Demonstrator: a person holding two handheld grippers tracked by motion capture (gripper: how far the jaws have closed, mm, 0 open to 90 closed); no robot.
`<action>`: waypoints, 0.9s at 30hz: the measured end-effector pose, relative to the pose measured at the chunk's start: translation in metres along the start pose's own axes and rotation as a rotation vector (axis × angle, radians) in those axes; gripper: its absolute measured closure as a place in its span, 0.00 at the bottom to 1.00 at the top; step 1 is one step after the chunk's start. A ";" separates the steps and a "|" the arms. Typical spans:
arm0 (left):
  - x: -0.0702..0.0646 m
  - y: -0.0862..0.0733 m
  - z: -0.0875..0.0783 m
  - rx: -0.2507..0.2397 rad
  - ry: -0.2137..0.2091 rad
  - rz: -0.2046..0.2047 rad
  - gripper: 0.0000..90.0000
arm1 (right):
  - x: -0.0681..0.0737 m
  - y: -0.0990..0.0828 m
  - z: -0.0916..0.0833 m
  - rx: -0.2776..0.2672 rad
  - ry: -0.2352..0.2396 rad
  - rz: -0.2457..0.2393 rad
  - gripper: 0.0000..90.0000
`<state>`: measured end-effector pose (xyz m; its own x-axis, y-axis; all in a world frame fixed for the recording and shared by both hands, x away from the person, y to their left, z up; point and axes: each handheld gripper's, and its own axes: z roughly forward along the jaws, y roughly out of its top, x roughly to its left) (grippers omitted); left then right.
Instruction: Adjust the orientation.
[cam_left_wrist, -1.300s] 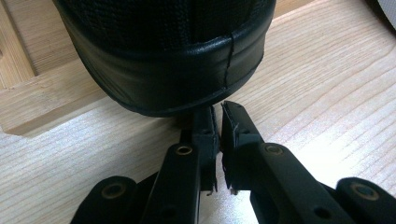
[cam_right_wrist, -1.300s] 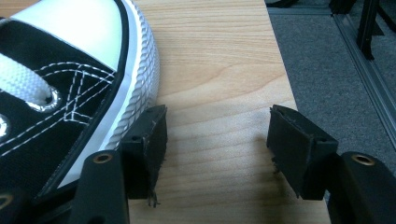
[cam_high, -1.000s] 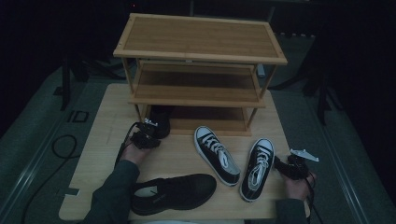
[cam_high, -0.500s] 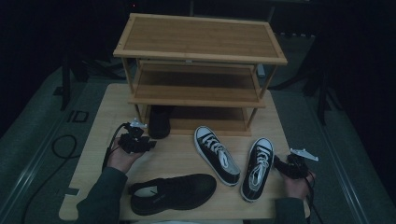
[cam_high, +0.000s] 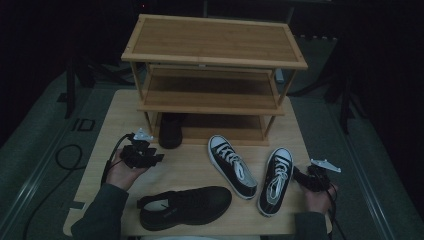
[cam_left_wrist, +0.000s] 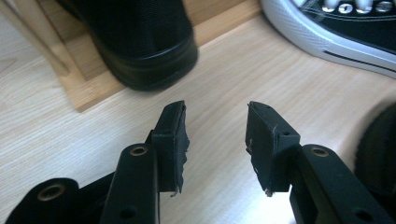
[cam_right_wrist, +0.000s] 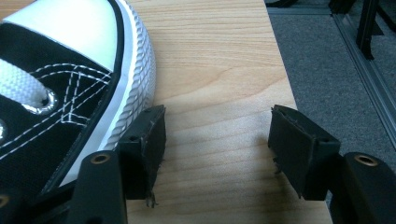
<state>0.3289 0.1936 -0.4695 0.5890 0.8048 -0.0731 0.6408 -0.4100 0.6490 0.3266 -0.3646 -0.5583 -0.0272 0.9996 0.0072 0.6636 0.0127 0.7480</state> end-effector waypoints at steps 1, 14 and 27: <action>-0.003 0.000 -0.002 0.001 -0.003 0.011 0.64 | 0.000 0.000 0.000 0.000 0.000 0.000 0.41; -0.026 -0.004 -0.020 -0.007 -0.066 0.065 0.65 | 0.000 0.000 0.000 0.000 0.000 0.000 0.41; -0.050 -0.005 -0.026 0.002 -0.133 0.132 0.68 | 0.000 0.000 0.000 0.000 0.000 0.000 0.41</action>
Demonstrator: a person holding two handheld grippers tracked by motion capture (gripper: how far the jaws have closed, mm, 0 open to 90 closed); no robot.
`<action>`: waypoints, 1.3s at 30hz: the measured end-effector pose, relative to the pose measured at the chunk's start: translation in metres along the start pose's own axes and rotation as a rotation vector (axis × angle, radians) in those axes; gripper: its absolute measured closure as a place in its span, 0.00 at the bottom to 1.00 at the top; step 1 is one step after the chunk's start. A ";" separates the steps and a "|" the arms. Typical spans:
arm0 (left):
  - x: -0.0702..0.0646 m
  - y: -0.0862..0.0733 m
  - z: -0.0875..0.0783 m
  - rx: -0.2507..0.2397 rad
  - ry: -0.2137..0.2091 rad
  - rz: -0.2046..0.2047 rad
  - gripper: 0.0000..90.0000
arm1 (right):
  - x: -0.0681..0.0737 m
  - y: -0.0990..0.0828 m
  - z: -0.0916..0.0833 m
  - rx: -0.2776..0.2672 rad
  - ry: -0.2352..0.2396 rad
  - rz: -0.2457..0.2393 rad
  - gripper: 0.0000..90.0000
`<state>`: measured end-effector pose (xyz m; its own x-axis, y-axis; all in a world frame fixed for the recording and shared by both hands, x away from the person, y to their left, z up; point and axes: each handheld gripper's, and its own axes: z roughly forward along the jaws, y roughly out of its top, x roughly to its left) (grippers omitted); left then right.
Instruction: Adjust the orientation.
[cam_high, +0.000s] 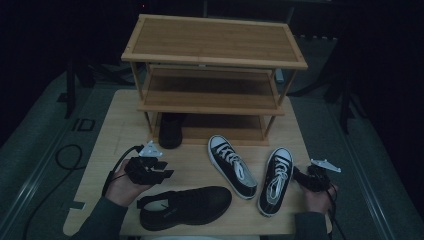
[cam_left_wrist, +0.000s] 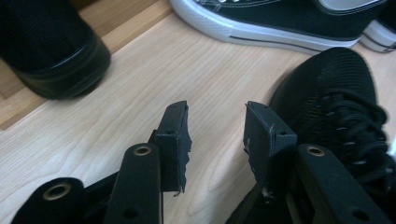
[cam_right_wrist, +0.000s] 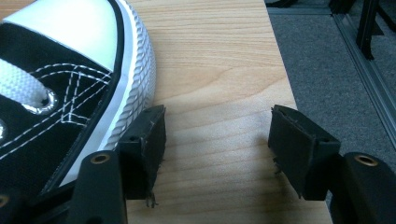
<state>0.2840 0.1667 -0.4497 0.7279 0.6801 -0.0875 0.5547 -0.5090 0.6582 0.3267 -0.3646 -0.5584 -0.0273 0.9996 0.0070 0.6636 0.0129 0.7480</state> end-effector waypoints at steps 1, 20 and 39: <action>-0.002 0.001 -0.002 -0.006 -0.012 0.006 0.68 | 0.000 0.000 0.000 0.000 0.000 0.000 0.41; -0.019 0.003 -0.012 -0.002 -0.074 0.061 0.69 | 0.000 0.000 0.000 0.000 0.000 0.000 0.41; -0.018 -0.003 -0.014 0.086 -0.129 0.139 0.70 | 0.000 0.000 0.000 0.000 -0.001 0.000 0.41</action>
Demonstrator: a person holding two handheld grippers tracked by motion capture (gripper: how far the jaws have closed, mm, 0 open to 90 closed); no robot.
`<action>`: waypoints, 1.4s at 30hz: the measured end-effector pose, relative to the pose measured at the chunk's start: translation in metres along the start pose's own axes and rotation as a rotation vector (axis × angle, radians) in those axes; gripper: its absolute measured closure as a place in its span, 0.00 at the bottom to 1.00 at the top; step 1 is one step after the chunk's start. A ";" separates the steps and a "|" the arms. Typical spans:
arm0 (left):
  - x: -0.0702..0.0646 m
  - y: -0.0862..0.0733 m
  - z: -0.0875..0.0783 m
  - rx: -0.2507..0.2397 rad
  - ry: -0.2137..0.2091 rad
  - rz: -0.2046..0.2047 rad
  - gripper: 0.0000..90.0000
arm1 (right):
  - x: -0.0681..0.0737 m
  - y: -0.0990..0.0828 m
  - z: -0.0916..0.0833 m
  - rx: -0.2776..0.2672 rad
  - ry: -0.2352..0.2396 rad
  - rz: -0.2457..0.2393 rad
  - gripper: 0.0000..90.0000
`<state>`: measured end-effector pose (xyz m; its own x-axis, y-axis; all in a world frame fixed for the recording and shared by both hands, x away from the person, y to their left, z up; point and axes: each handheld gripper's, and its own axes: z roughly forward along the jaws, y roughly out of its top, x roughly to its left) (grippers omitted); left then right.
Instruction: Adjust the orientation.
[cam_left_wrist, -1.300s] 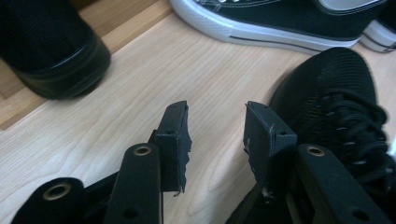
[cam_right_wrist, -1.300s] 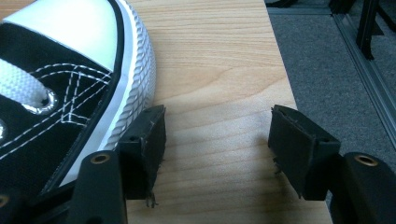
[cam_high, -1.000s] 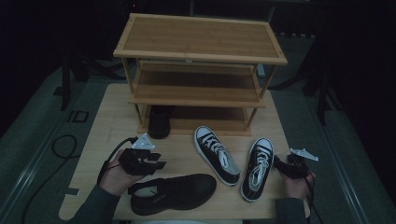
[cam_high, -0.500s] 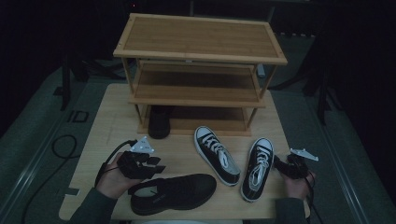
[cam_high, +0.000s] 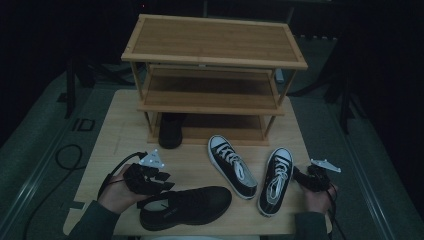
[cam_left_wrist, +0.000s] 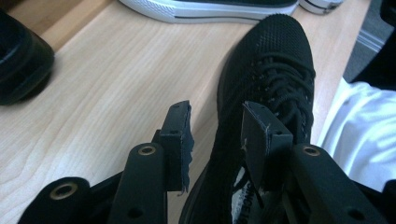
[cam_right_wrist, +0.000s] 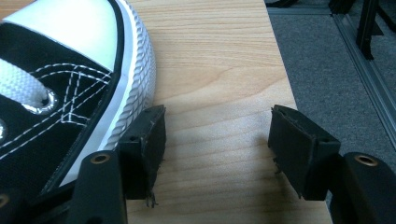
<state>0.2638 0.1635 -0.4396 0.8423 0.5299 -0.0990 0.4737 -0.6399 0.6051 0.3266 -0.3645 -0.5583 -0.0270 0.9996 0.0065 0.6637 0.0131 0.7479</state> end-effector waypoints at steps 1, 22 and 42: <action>0.000 0.000 0.000 0.007 -0.004 0.005 0.70 | 0.000 0.000 0.000 0.000 0.000 0.000 0.41; -0.001 -0.008 -0.006 0.049 -0.038 0.034 0.77 | 0.000 0.000 0.000 0.000 0.000 -0.001 0.41; -0.007 -0.009 0.004 0.110 -0.074 0.098 0.82 | 0.000 0.000 0.000 0.000 -0.001 0.000 0.41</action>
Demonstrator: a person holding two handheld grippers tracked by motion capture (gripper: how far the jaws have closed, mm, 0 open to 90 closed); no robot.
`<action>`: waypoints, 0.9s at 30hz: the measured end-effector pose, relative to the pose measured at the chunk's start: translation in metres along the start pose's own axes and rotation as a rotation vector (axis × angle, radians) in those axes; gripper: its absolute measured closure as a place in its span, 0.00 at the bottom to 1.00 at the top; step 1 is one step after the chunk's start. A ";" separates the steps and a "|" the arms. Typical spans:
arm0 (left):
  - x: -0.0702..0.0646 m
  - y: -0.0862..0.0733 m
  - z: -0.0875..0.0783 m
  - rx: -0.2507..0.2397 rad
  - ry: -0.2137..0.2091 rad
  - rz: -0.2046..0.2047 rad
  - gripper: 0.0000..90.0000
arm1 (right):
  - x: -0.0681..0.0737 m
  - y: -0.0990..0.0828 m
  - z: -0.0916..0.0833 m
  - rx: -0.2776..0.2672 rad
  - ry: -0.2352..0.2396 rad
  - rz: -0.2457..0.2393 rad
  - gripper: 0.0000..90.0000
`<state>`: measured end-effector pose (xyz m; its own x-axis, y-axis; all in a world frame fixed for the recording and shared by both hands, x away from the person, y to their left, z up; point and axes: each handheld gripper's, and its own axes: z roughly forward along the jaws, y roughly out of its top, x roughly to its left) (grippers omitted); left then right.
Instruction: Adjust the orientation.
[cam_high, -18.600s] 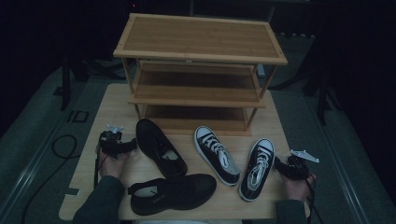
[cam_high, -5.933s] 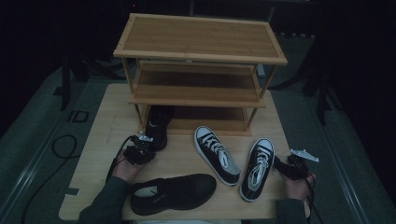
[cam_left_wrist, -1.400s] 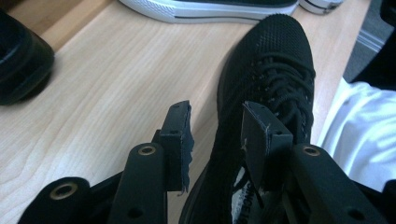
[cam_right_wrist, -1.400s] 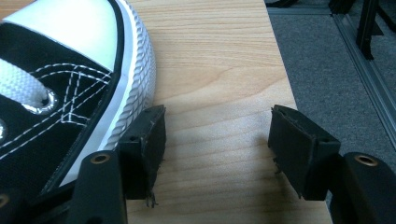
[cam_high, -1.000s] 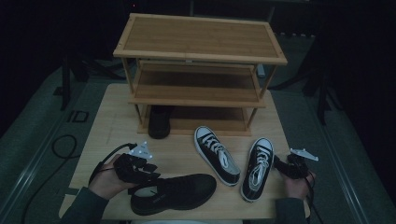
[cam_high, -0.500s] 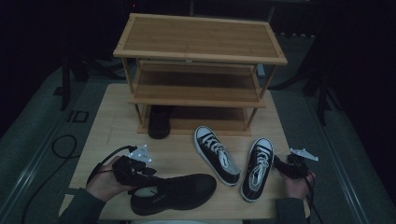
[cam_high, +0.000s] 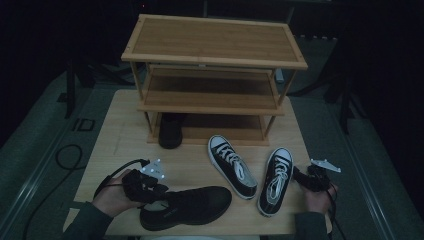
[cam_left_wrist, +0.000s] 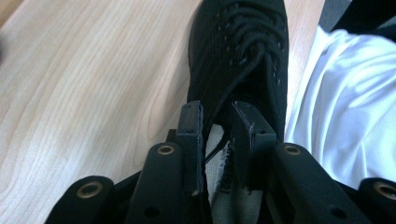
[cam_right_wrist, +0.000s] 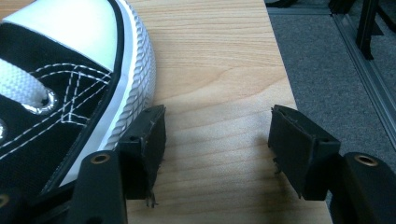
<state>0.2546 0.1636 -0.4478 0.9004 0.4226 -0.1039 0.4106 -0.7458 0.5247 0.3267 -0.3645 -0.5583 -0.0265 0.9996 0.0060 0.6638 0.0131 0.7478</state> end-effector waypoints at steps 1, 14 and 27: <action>0.000 0.001 0.001 0.007 0.002 -0.002 0.83 | 0.000 0.000 0.000 0.000 0.000 0.000 0.41; 0.007 0.015 0.019 0.040 0.037 -0.024 0.96 | 0.000 0.000 0.000 0.000 0.000 0.000 0.41; 0.043 -0.006 0.004 -0.012 0.157 -0.229 0.97 | 0.000 0.000 0.000 0.000 0.000 0.000 0.41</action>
<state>0.2917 0.1843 -0.4585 0.7505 0.6548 -0.0891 0.5981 -0.6157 0.5129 0.3267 -0.3645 -0.5583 -0.0264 0.9996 0.0063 0.6638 0.0128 0.7478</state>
